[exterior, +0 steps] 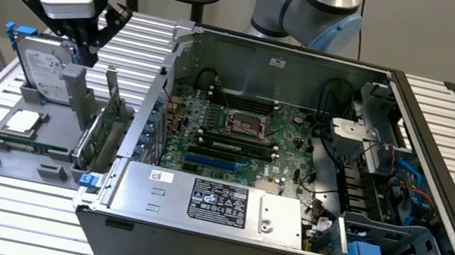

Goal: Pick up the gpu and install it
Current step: 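Pick up the gpu and move the gpu toward the slot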

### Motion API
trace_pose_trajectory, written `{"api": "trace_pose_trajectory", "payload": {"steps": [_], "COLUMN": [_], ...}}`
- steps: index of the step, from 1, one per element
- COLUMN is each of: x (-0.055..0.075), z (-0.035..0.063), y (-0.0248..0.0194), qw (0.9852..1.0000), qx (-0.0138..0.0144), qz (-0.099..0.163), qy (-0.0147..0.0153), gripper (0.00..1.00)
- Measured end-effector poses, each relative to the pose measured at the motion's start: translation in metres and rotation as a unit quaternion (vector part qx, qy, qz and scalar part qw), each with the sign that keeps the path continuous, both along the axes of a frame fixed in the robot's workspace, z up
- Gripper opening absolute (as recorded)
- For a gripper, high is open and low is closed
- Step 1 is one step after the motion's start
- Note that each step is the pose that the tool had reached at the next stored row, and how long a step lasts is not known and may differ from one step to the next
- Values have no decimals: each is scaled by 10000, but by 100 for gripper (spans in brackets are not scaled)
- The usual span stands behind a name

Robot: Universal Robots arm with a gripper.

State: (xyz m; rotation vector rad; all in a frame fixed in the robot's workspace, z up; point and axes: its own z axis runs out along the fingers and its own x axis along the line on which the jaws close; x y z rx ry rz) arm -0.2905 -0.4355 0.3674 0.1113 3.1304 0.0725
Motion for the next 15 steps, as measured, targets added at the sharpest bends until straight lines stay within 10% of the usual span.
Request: {"api": "trace_pose_trajectory", "payload": {"steps": [15], "x": [-31], "z": [-15], "y": [-17], "qw": [10000], "qx": [-7], "qz": [0], "qy": [9], "gripper": [0]}}
